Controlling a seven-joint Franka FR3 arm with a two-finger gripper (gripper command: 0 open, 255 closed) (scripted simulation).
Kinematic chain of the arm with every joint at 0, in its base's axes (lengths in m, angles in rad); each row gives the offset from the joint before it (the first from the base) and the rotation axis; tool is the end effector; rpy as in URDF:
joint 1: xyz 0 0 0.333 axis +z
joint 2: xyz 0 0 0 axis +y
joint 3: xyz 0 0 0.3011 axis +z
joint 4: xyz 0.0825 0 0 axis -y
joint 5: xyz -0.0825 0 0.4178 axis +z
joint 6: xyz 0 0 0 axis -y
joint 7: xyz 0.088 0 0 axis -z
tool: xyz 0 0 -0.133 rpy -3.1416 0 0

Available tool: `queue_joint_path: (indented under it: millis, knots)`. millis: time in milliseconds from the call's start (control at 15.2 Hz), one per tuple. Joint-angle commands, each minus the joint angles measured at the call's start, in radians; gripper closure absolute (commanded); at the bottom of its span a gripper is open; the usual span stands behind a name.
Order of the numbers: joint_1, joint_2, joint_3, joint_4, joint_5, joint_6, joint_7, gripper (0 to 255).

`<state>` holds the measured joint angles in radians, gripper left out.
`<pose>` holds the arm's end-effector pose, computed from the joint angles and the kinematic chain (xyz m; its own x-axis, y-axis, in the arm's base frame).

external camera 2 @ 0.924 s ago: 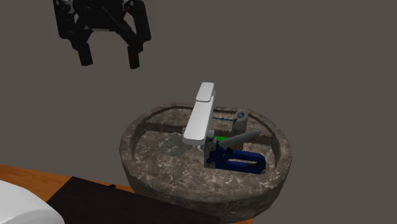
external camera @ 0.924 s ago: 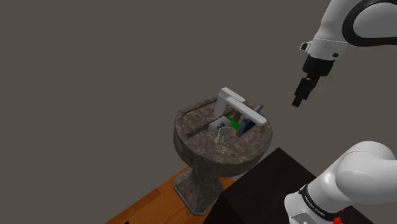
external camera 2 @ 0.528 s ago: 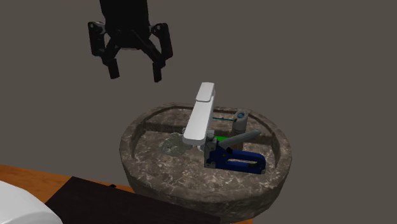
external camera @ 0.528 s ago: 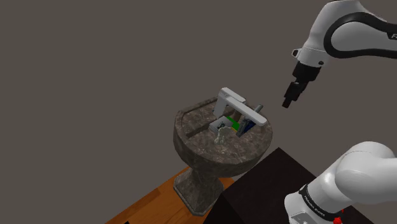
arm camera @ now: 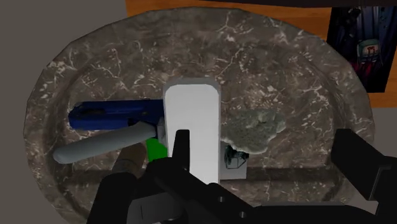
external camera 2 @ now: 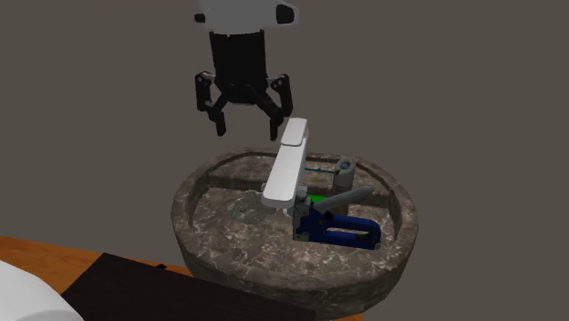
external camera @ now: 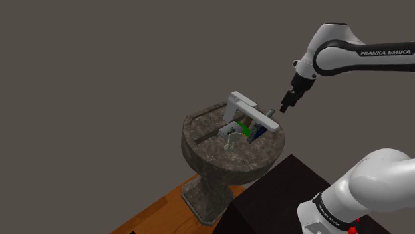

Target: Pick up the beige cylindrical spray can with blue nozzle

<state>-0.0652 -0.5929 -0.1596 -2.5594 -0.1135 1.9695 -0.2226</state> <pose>0.3953 -0.0964 0.4081 0.9976 0.0689 -0.0047 0.0689 -0.9975 0.0149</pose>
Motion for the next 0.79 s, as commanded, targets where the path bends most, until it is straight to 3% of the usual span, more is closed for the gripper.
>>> queue_joint_path:
  millis: [0, 396, 726]
  knots:
    - [-0.005, 0.065, -0.025, -0.001, -0.005, 0.093, -0.017, 0]
    - [-0.005, 0.274, -0.095, 0.044, 0.017, 0.327, -0.081, 0]
    - [0.007, 0.465, -0.149, 0.123, 0.095, 0.491, -0.167, 0]
